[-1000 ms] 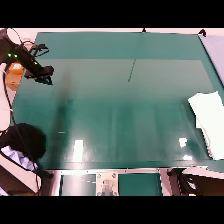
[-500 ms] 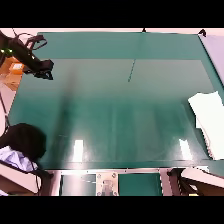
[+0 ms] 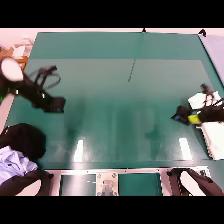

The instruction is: Fold the shirts.

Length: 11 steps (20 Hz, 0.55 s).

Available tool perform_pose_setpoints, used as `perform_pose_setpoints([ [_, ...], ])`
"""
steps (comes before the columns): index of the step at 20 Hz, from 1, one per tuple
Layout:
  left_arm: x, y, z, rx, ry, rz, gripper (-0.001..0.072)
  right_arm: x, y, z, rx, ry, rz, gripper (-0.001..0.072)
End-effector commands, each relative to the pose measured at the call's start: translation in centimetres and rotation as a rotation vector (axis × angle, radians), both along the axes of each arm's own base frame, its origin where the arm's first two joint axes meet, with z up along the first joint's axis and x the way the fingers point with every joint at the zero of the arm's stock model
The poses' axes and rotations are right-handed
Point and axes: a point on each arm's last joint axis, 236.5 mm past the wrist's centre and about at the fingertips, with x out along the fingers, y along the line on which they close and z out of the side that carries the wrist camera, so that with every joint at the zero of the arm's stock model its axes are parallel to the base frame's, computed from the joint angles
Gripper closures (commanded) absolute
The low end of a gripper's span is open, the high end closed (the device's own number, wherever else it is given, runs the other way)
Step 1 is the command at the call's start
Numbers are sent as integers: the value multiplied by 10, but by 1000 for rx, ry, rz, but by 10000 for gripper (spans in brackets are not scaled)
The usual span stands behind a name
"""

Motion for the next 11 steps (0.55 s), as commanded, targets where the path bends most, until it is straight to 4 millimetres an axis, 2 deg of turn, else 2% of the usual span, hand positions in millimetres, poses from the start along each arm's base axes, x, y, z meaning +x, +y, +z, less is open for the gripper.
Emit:
perform_pose_setpoints([
  [1, -47, -2, -21, -15, 16, 17, 683, -25, 44, -23, 33, -5, 103, 691],
  [3, -50, -1, -20, -16, 15, 16, 683, -29, 54, -22, 54, 4, 128, 691],
  [11, -46, -2, -20, -19, 10, 49, 683, -29, 54, -22, 53, 5, 129, 691],
])
